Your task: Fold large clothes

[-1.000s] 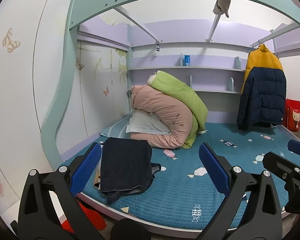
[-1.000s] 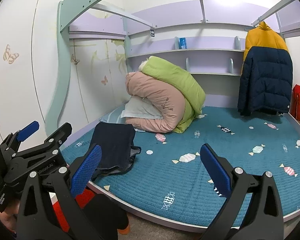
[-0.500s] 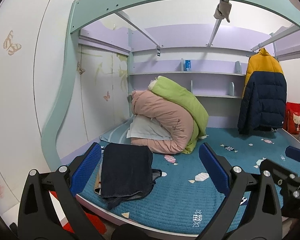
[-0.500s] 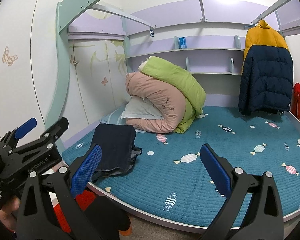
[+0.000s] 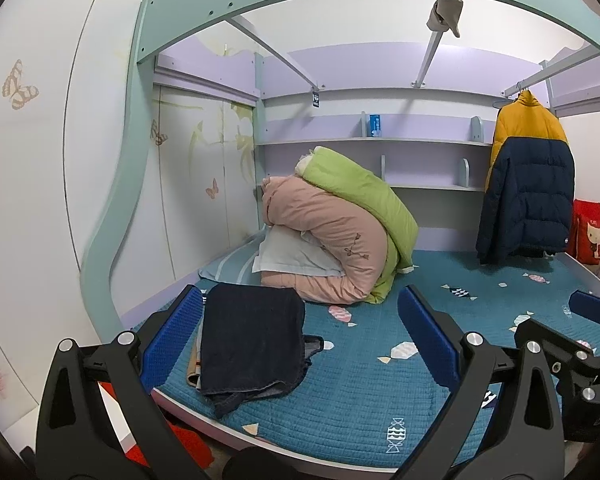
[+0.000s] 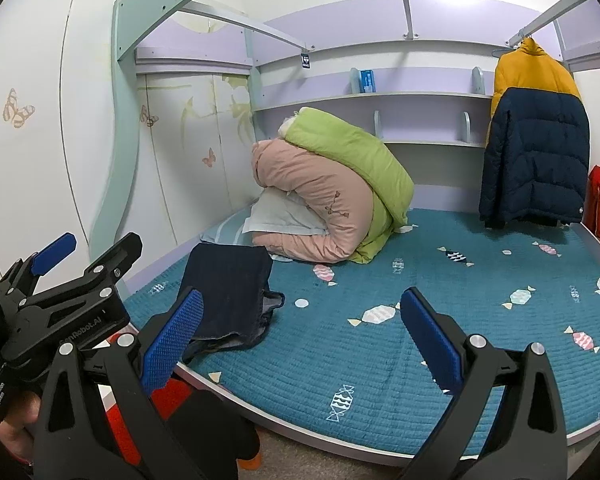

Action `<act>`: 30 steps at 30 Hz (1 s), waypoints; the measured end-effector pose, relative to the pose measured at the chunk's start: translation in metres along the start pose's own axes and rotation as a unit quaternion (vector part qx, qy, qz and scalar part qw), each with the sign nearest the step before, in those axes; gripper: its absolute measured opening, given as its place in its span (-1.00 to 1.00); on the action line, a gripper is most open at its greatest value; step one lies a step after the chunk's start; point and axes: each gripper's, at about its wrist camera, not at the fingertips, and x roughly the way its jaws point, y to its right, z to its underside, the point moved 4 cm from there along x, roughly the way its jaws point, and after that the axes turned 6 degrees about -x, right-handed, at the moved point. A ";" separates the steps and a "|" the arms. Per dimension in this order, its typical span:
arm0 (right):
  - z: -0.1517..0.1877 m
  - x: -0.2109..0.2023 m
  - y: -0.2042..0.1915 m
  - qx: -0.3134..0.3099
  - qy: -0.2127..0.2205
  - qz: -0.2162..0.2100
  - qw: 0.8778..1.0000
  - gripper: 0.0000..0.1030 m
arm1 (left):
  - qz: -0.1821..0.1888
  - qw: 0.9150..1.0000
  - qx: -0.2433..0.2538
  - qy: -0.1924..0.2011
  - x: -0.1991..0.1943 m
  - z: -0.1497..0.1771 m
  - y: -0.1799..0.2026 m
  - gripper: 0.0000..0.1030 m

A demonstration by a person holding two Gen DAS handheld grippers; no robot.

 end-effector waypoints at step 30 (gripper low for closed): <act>0.000 -0.002 -0.001 0.006 0.014 0.004 1.000 0.85 | 0.003 1.000 0.002 0.003 0.001 0.000 0.006 0.91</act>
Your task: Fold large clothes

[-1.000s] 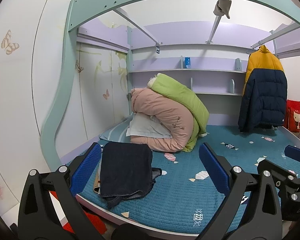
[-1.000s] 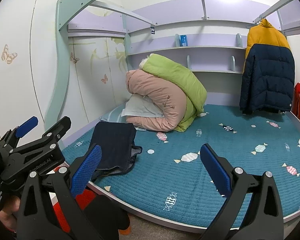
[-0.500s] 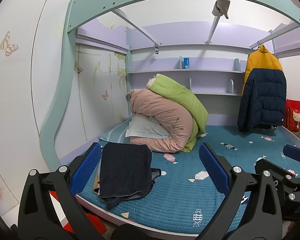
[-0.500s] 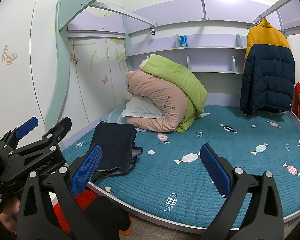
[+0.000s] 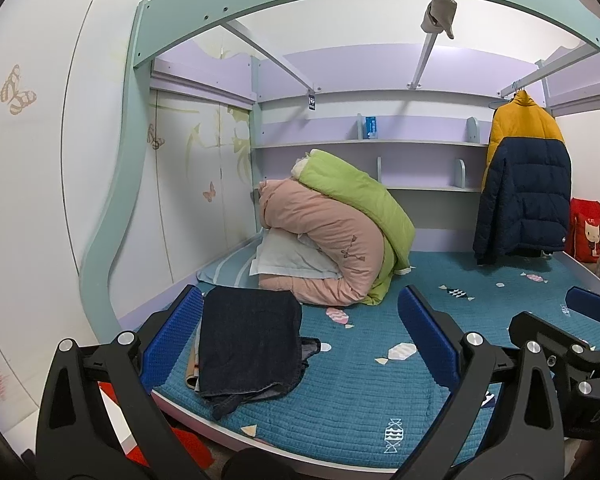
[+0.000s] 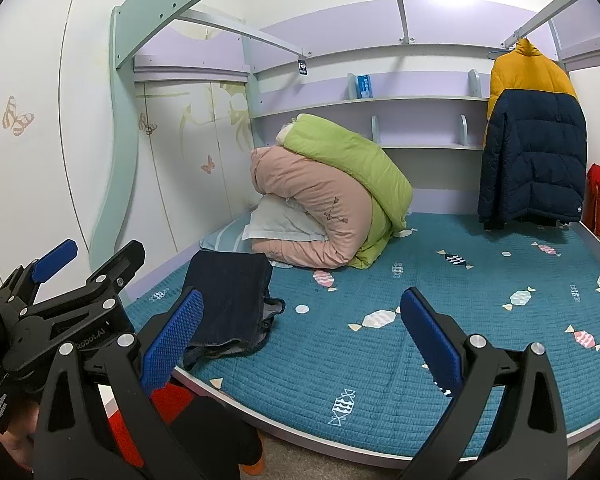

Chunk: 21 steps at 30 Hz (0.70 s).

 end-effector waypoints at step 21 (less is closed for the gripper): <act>-0.001 -0.002 -0.003 0.002 0.002 -0.001 1.000 0.85 | -0.002 1.000 0.002 0.004 -0.007 -0.002 -0.002 0.91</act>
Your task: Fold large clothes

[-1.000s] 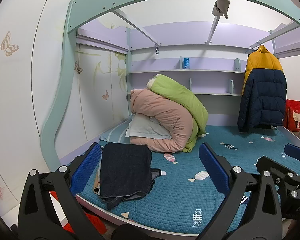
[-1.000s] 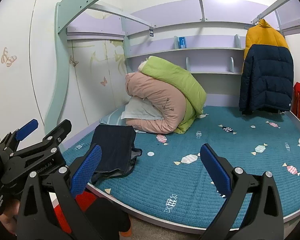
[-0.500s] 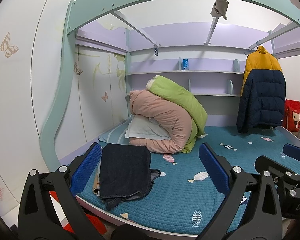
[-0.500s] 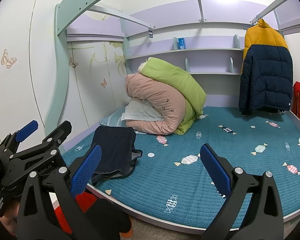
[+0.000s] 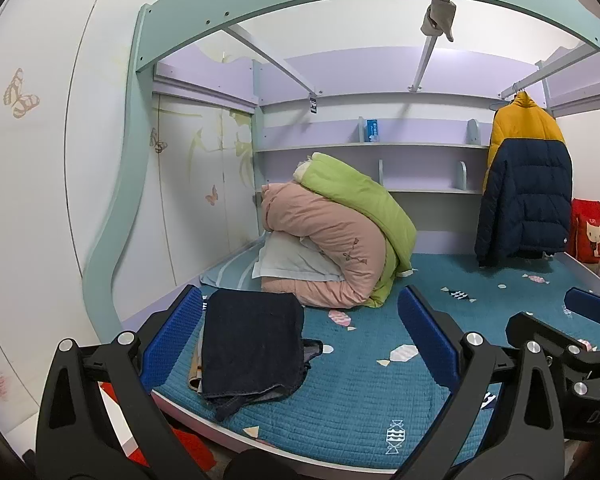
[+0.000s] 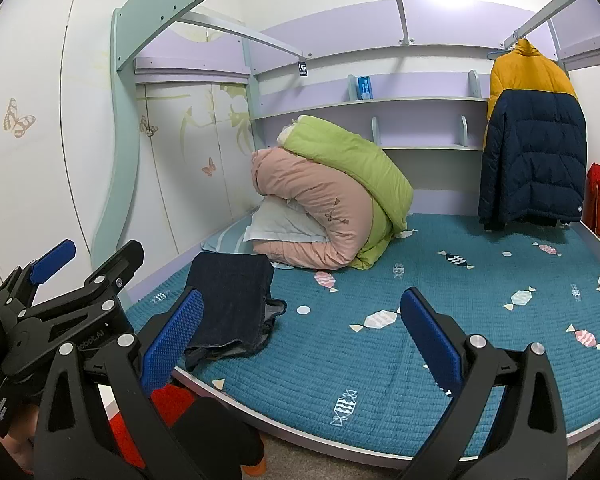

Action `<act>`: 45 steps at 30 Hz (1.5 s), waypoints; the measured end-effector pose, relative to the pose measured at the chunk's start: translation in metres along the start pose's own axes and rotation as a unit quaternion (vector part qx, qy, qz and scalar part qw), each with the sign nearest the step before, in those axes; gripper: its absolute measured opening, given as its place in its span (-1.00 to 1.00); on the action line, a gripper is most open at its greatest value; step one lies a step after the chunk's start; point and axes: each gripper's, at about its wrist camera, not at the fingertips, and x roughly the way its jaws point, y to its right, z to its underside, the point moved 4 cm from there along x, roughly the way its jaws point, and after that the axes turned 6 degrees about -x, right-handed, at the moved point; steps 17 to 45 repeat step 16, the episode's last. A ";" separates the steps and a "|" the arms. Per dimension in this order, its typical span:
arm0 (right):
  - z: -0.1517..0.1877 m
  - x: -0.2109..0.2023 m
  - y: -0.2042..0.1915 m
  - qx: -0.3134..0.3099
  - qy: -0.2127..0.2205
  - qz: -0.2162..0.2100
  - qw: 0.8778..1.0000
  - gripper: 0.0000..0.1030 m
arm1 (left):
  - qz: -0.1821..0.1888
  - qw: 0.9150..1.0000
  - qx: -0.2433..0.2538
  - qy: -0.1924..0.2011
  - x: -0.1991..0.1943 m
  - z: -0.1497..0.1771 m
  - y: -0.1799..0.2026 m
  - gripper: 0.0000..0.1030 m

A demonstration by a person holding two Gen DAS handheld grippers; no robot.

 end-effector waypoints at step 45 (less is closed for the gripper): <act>0.012 0.010 0.004 0.012 -0.015 0.025 1.000 0.85 | -0.017 1.000 0.005 -0.005 0.014 0.010 0.001 0.91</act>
